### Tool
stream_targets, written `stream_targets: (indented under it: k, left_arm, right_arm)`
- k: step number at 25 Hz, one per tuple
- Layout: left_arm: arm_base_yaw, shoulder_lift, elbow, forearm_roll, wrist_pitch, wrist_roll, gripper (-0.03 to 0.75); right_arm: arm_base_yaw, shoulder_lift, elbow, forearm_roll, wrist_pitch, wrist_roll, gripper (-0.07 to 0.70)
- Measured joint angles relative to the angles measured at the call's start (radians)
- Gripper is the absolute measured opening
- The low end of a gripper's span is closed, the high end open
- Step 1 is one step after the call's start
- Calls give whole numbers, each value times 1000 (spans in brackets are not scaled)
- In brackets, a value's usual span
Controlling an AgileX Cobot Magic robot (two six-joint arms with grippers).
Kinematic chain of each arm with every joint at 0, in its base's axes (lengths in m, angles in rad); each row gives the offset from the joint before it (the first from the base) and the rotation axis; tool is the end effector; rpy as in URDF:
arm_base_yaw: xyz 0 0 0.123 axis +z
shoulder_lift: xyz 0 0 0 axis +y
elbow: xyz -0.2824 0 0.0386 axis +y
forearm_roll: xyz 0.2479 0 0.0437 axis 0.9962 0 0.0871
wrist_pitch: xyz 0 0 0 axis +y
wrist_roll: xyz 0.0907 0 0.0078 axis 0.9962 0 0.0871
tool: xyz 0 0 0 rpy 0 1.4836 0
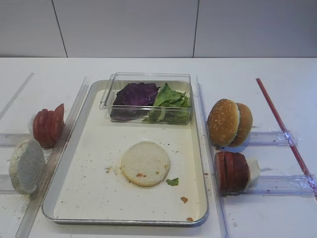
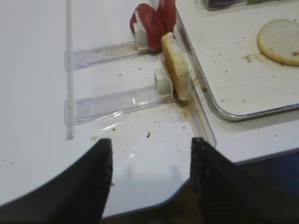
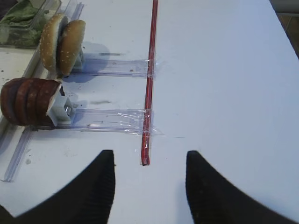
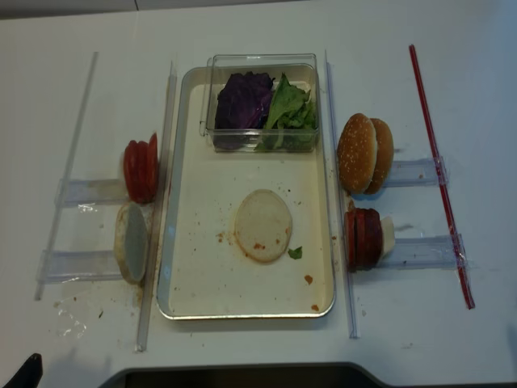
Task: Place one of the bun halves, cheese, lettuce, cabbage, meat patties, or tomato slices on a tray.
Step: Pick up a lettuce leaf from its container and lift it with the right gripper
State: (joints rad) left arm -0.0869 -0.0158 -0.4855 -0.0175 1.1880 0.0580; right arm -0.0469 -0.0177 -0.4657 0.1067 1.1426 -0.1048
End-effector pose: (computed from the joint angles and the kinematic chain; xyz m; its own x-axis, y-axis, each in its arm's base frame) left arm -0.0116 -0.0005 0.2631 -0.5562 0.1001 -0.8250 0.1289 0.9911 0.0333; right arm -0.0072 0.0092 0.2615 -0.5358 -0.0350 -0.8436 -0.0673 0.9977 0.0014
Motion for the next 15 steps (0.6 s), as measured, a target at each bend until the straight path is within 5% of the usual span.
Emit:
stream_targets:
  k: [15]
  left_arm:
    - [0,0,0,0,0,0,358]
  right_arm:
    - [0,0,0,0,0,0,382]
